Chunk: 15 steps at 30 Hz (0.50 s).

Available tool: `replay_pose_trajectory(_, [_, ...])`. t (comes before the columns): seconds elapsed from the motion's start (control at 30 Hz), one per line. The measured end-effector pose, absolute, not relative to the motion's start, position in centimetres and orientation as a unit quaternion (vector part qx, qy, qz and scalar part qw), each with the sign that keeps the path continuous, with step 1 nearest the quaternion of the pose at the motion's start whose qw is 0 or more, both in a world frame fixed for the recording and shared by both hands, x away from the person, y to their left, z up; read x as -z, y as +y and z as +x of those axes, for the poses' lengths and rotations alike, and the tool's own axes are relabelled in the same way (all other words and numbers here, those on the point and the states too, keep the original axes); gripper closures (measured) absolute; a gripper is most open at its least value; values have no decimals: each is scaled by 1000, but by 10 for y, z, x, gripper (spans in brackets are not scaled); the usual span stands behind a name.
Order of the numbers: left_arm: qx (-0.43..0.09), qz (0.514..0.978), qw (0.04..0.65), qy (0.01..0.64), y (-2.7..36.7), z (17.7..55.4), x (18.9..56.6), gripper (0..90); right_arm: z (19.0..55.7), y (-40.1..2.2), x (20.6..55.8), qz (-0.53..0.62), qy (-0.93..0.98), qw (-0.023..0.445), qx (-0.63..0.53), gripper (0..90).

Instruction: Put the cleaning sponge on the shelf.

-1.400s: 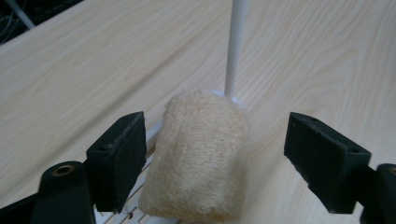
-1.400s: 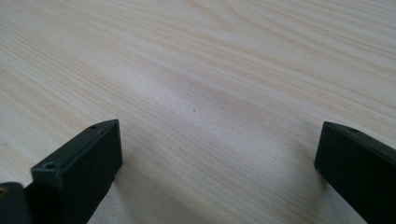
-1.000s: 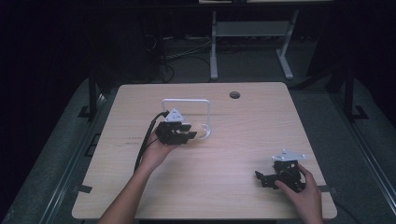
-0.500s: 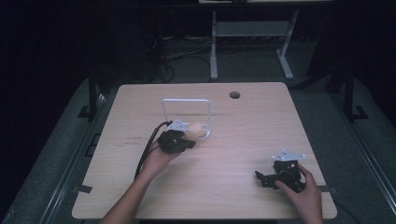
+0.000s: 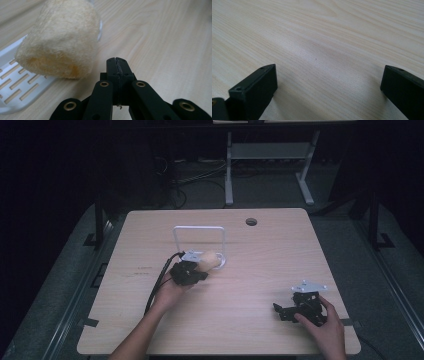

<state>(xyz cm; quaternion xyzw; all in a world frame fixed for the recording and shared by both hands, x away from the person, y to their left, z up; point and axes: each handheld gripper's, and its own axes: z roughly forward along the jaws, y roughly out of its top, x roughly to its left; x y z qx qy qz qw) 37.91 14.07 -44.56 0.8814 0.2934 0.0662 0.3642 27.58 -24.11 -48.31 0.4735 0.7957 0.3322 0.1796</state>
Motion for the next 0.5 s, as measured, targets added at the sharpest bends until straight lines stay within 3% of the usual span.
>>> replay_pose_trajectory(0.5, [-89, 874, 359, 317, 150, 387, 451, 898, 276, -241, 483, 473, 796, 180, -332, 7])
